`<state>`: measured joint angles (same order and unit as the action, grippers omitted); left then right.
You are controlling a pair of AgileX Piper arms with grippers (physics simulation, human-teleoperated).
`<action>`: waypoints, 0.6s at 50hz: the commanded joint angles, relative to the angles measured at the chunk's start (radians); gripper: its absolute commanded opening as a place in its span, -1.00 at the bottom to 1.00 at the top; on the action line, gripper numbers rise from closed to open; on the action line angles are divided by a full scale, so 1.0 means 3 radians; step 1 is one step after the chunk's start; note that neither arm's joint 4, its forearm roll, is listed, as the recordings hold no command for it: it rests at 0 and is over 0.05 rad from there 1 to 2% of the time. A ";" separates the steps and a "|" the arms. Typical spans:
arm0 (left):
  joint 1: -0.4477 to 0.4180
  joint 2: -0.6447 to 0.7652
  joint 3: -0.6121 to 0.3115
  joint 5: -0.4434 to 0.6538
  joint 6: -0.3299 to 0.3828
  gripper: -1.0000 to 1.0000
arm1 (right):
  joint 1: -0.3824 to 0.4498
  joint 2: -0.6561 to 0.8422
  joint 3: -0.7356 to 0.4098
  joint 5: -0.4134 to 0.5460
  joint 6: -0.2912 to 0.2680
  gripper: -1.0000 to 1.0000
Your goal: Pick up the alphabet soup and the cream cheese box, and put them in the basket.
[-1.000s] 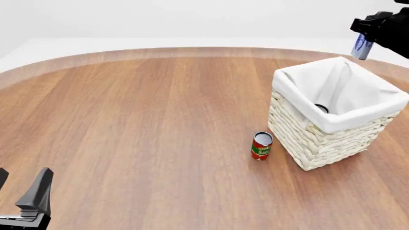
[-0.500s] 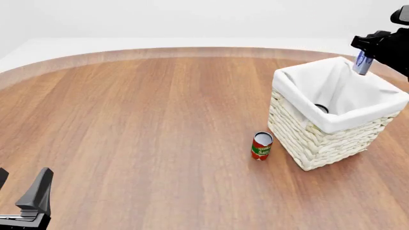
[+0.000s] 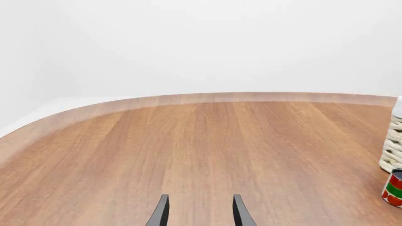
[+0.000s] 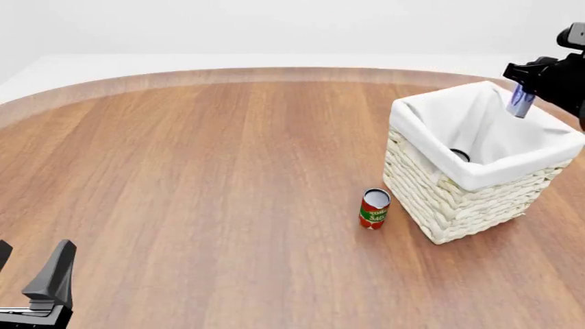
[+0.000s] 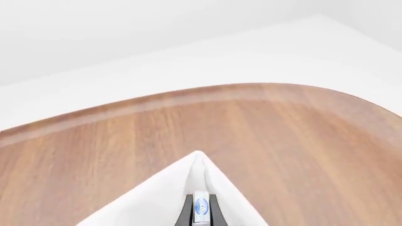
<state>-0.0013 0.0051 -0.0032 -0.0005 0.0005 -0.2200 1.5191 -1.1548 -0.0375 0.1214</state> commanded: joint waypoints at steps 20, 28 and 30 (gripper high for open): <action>0.0000 0.0000 0.0000 0.0000 0.0000 1.00 | -0.0103 0.0195 -0.0032 -0.0061 -0.0035 -1.00; 0.0001 -0.0001 0.0000 0.0000 0.0001 1.00 | -0.0104 0.0201 -0.0018 -0.0066 -0.0045 -1.00; 0.0001 0.0000 0.0000 0.0000 0.0000 1.00 | -0.0109 0.0203 -0.0015 -0.0073 -0.0043 -1.00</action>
<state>-0.0013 0.0051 -0.0032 -0.0005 0.0005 -0.2500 1.5786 -1.1559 -0.0530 0.1039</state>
